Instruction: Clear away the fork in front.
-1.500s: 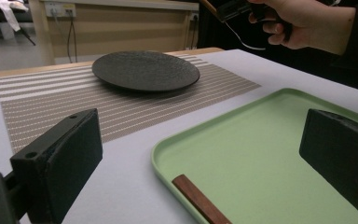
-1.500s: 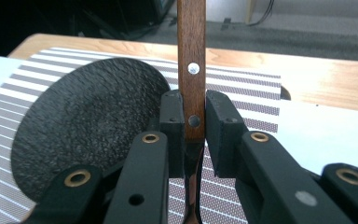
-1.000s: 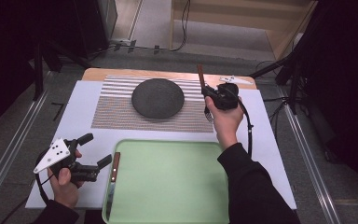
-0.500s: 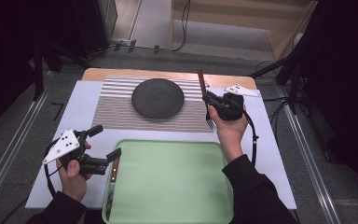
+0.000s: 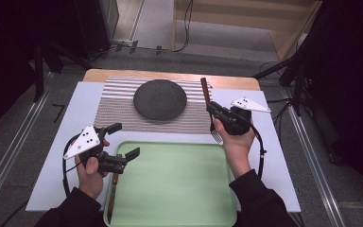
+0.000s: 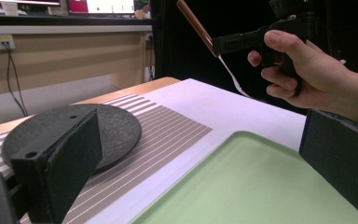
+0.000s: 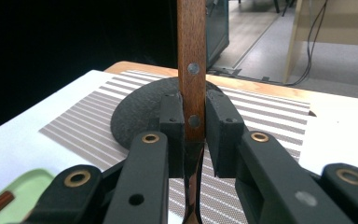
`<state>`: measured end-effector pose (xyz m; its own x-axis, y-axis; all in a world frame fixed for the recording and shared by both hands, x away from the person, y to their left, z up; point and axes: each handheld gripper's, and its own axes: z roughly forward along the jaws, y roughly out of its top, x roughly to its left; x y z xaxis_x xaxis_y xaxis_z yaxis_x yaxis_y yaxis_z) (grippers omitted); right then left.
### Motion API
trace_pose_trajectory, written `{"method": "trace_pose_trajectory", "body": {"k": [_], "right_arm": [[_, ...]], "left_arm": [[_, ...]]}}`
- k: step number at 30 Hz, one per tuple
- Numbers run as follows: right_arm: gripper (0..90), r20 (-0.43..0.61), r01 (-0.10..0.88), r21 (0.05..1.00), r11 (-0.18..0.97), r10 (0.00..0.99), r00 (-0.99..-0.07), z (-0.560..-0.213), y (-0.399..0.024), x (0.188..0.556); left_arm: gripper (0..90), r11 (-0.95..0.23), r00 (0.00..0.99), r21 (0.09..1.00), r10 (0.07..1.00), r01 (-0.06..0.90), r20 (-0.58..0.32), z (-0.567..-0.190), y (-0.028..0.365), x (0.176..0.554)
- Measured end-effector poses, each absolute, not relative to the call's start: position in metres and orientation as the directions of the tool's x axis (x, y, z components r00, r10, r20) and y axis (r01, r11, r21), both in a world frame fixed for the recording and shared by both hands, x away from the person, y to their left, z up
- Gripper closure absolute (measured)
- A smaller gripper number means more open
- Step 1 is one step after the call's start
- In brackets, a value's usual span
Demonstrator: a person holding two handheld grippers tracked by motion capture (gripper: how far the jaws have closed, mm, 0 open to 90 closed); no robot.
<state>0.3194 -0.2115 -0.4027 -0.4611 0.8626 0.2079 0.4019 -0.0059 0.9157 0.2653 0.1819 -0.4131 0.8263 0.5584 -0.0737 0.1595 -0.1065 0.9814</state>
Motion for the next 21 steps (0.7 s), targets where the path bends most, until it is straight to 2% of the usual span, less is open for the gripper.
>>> {"method": "trace_pose_trajectory", "body": {"k": [21], "right_arm": [[76.3, 0.198, 0.36, 0.933, 0.014, 0.816, -0.544, -0.408, -0.202, 0.275]], "left_arm": [[0.0, -0.11, 0.86, 0.982, 0.504, 0.152, -0.077, -0.403, 0.148, 0.266]]}}
